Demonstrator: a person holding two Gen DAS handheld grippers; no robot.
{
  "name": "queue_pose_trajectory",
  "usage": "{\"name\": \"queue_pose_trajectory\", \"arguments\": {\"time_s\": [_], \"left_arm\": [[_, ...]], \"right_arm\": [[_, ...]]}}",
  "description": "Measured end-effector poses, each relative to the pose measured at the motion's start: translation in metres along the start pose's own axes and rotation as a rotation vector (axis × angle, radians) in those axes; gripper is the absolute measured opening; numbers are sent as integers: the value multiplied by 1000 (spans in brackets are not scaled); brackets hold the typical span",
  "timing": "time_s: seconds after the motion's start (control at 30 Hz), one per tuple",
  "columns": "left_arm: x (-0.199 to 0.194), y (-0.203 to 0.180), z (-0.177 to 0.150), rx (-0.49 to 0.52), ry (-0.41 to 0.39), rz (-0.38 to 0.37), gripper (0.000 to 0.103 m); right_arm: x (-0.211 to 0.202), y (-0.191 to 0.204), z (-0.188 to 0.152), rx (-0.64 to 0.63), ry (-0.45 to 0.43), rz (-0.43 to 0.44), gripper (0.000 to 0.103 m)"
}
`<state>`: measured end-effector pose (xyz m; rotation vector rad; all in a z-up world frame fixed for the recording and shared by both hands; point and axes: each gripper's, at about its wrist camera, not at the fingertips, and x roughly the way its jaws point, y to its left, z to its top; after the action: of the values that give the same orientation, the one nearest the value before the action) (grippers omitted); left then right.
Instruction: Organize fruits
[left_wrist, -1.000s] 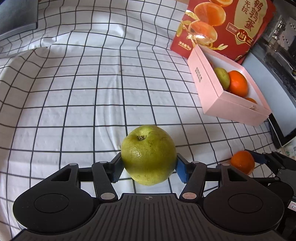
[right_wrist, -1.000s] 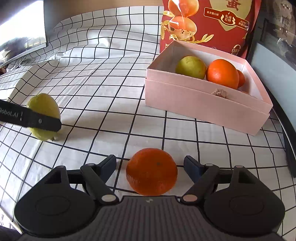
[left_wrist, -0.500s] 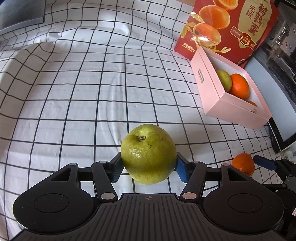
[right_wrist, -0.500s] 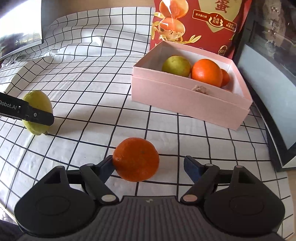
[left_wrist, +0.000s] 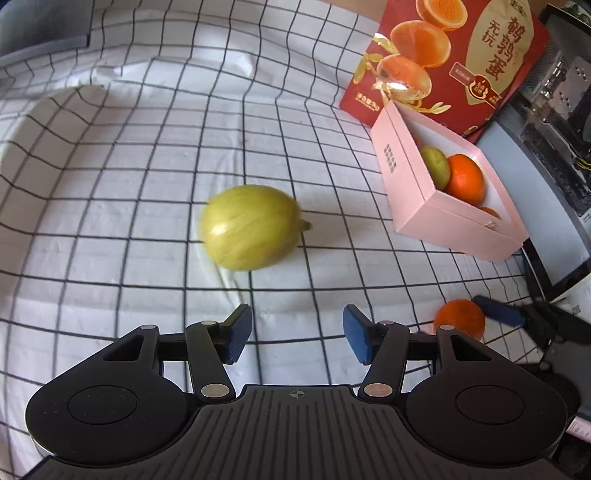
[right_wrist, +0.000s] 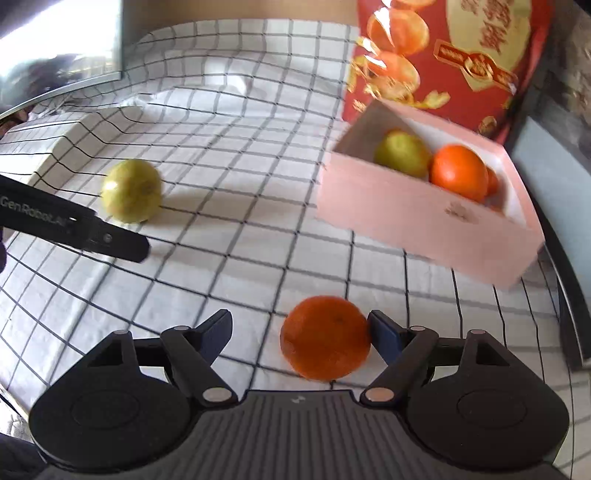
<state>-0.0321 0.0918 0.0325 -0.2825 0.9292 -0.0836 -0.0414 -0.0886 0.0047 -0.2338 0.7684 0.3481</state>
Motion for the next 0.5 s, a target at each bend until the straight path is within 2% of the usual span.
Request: {"name": "queue_pose_trajectory", "arguments": {"time_s": [0.13,0.37,0.5], "left_arm": [[-12,7,0,31,-40,63,59],[-25,41,-2,-38,-60,121,59],[-33,58,-6,-72,-68,135,59]], "right_arm": [[-3,6,16,-13,-33,23,81],[10,42,43,-122,-70,102,81],[31,70,63,-196,-76,112,81]]}}
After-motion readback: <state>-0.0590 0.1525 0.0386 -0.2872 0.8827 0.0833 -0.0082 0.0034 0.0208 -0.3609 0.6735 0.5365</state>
